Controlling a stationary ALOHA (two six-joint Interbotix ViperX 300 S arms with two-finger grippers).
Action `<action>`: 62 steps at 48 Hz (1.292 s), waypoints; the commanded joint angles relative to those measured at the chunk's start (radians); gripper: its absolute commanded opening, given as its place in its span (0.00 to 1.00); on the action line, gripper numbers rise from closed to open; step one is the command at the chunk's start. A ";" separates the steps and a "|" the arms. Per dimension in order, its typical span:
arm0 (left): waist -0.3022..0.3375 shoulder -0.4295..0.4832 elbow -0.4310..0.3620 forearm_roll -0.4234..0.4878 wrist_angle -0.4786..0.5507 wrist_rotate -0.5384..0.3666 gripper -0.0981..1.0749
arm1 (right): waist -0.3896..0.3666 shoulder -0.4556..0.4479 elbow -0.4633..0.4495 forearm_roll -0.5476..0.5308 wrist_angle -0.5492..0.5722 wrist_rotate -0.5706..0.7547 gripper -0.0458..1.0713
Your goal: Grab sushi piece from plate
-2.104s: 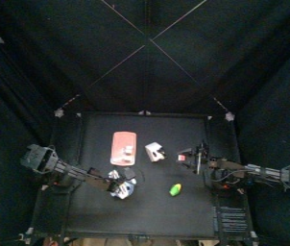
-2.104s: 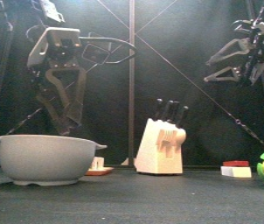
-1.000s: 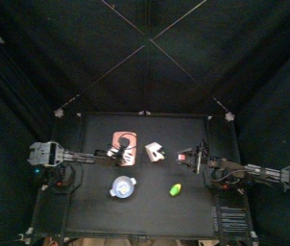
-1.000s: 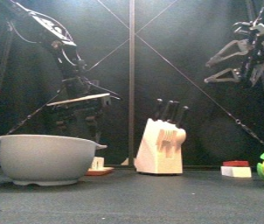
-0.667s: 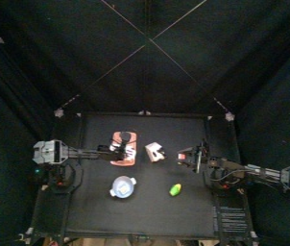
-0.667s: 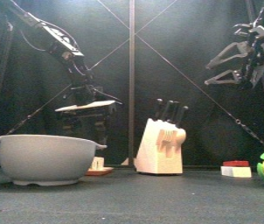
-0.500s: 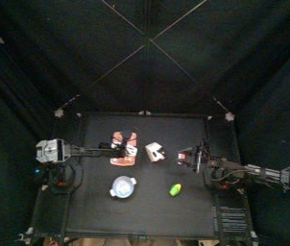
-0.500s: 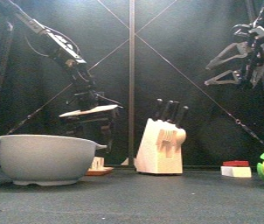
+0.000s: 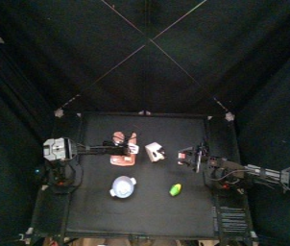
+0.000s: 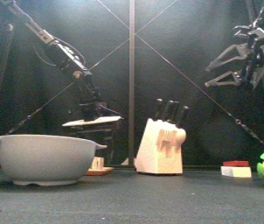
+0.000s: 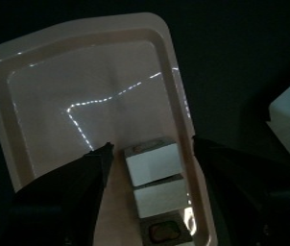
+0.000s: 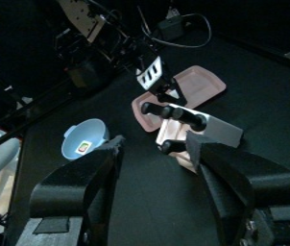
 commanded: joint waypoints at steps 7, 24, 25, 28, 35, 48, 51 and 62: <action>0.009 -0.009 -0.008 -0.002 -0.002 -0.003 0.92 | -0.008 0.009 -0.009 0.000 -0.006 0.002 0.83; 0.011 -0.003 -0.005 -0.006 0.008 -0.002 0.89 | -0.008 0.009 -0.009 0.002 -0.006 0.002 0.83; 0.011 -0.003 -0.005 -0.006 0.011 -0.002 0.88 | -0.009 0.009 -0.009 0.002 -0.006 0.002 0.83; 0.011 -0.003 -0.005 -0.008 0.015 -0.003 0.84 | -0.008 0.009 -0.011 0.002 -0.006 0.002 0.83; 0.011 -0.006 -0.005 -0.008 0.018 -0.003 0.74 | -0.009 0.009 -0.009 0.003 -0.006 0.002 0.83; 0.003 -0.066 -0.005 0.017 0.044 0.002 0.67 | -0.011 0.009 -0.008 0.003 -0.006 0.002 0.83; 0.003 -0.086 -0.005 0.031 0.055 0.002 0.67 | -0.011 0.009 -0.008 0.003 -0.006 0.002 0.83; -0.017 -0.137 -0.005 0.069 0.074 0.000 0.67 | -0.011 0.009 -0.008 0.003 -0.006 0.002 0.83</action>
